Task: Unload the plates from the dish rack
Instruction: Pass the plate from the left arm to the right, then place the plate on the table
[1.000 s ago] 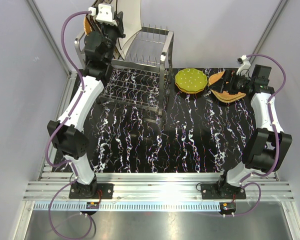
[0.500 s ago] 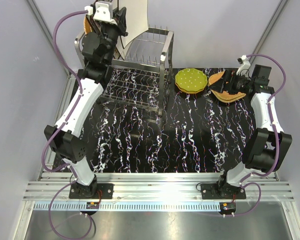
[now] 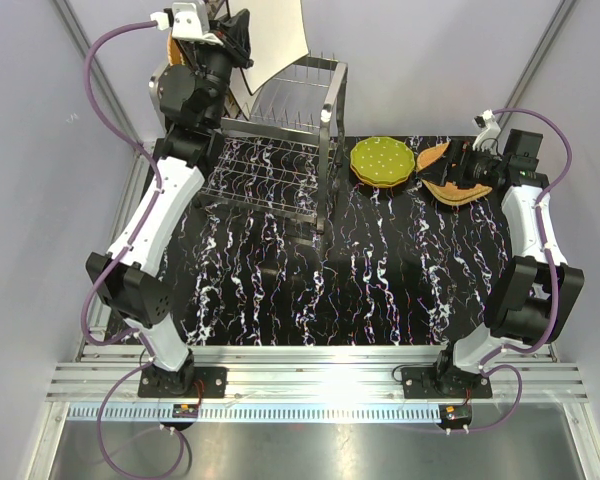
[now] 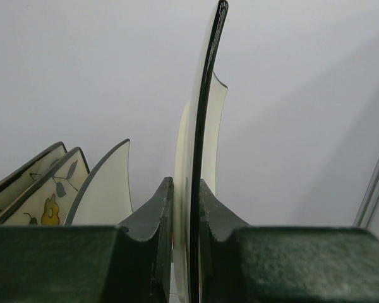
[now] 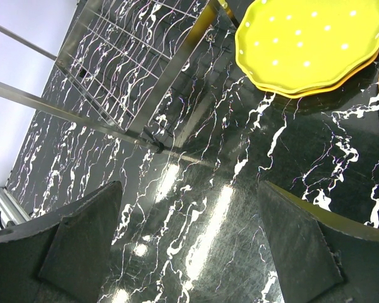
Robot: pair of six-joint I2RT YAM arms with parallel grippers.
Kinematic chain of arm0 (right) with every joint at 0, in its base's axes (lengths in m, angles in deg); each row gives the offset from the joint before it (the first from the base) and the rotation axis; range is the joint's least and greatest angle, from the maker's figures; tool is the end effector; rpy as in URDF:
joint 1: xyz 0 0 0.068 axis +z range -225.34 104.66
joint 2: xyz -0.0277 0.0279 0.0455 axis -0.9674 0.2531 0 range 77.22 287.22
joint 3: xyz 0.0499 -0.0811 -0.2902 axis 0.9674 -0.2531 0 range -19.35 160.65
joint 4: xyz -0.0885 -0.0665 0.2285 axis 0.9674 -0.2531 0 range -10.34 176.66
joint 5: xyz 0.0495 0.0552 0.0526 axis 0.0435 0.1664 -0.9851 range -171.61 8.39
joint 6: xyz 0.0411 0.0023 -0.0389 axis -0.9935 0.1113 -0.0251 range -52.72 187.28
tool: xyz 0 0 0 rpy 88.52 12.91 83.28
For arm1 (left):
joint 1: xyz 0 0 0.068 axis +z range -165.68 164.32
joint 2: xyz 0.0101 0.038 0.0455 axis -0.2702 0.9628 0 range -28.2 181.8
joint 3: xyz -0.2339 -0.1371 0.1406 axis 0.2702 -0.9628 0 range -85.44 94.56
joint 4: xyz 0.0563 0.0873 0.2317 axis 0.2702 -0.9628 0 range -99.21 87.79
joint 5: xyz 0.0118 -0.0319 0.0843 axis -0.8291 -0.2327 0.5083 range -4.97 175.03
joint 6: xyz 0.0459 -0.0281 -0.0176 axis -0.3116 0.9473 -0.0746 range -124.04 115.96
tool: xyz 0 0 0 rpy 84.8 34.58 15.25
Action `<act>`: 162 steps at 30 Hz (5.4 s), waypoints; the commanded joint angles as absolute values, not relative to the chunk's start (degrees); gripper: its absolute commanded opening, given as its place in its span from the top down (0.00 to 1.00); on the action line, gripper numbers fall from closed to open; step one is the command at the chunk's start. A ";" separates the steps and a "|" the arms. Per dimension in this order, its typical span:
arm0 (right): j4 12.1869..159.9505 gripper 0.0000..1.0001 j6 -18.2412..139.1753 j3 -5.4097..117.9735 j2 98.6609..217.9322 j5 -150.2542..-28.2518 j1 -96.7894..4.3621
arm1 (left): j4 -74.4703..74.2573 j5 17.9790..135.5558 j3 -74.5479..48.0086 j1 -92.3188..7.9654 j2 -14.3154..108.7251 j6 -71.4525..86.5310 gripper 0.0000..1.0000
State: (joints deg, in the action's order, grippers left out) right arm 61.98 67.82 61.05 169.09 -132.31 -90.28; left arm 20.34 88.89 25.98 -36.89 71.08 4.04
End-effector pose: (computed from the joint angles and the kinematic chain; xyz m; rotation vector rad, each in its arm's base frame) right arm 0.3497 -0.0617 0.3641 -0.2250 2.0304 0.7968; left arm 0.3555 -0.1351 0.5802 0.0491 0.9743 -0.4381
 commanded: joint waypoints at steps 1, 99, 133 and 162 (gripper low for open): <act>63.29 0.04 67.63 62.47 165.90 -134.52 -90.28 | 36.20 91.27 31.72 -36.77 63.73 10.63 1.00; 100.23 1.00 18.91 42.87 147.71 -148.48 -66.01 | 45.69 73.95 -55.20 -40.73 14.34 64.08 0.31; 52.30 1.00 64.12 47.43 161.74 -133.99 -82.99 | -12.23 89.33 -43.07 -37.65 -3.77 23.73 0.01; 58.98 0.94 59.37 63.70 187.78 -136.02 -79.56 | -11.26 91.88 -44.39 -37.65 -2.62 23.91 0.01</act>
